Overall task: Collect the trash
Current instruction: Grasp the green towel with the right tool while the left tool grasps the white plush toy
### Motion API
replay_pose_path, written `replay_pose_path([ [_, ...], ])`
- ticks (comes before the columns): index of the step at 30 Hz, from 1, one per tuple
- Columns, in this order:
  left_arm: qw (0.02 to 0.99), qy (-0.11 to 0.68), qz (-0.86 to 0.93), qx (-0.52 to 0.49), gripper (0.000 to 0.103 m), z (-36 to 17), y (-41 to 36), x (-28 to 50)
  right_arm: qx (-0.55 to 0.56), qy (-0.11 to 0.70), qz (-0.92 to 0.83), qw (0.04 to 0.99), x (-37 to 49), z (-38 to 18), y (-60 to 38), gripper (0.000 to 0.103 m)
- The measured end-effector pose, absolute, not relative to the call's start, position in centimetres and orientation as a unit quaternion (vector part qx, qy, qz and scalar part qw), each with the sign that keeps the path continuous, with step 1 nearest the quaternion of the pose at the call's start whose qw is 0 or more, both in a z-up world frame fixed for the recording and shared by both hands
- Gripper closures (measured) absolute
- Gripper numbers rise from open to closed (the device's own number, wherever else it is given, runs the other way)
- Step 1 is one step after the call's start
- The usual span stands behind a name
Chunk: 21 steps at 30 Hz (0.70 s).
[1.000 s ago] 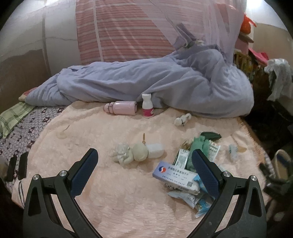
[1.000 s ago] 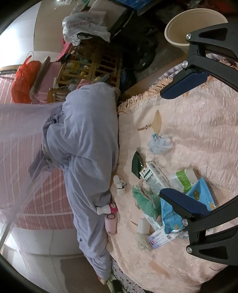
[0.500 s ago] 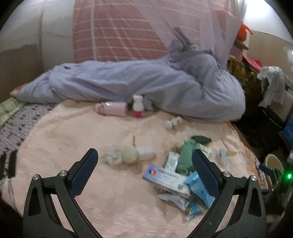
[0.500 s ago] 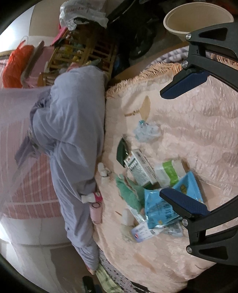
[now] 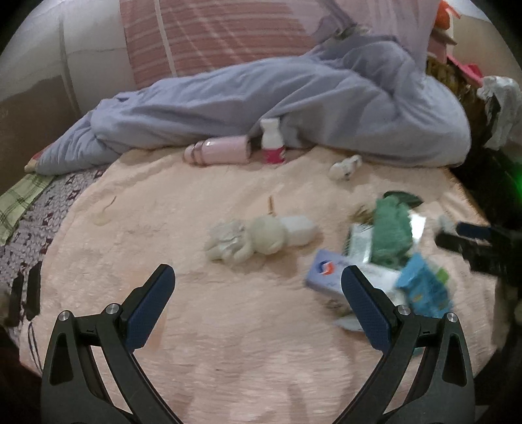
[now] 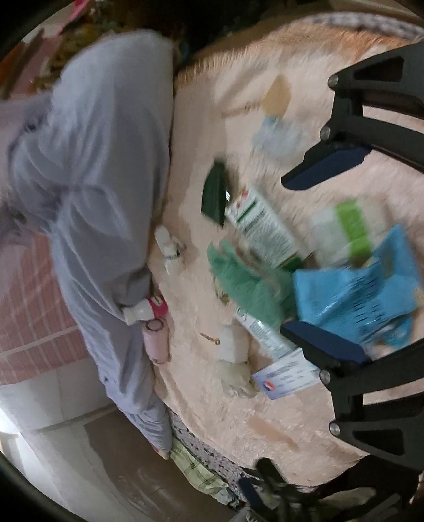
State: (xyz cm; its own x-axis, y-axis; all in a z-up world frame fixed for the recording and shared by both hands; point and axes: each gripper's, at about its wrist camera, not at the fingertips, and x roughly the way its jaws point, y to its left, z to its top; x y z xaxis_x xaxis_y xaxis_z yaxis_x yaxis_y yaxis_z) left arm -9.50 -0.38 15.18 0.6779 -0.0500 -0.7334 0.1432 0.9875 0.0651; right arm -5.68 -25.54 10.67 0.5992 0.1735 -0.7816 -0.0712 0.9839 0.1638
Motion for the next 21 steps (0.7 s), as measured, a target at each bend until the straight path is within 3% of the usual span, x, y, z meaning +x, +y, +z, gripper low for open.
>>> replay_pose_path([
  [3, 0.904, 0.419, -0.048, 0.068, 0.009, 13.4, 0.7, -8.2, 0.087, 0.474, 0.085, 0.872, -2.2, 8.8, -24.7, 0.026],
  [7, 0.897, 0.436, -0.052, 0.051, 0.009, 11.5, 1.7, -5.4, 0.108, 0.503, 0.102, 0.852, 0.7, 6.4, -23.8, 0.026],
  [8, 0.896, 0.439, -0.056, 0.047, 0.009, 11.2, 1.7, -4.6, 0.101, 0.504, 0.108, 0.851, 1.0, 6.1, -23.3, 0.03],
  [10, 0.894, 0.442, -0.062, 0.045, 0.009, 10.6, 1.4, -3.0, 0.084, 0.504, 0.118, 0.852, 1.3, 5.7, -22.4, 0.056],
  [15, 0.888, 0.453, -0.068, 0.041, 0.009, 9.3, 0.6, 1.1, 0.095, 0.493, 0.129, 0.855, 1.3, 5.5, -22.7, 0.063],
  [21, 0.876, 0.464, -0.116, 0.068, 0.009, 7.6, -1.1, 4.0, 0.104, 0.449, 0.123, 0.879, -0.4, 8.6, -25.0, 0.063],
])
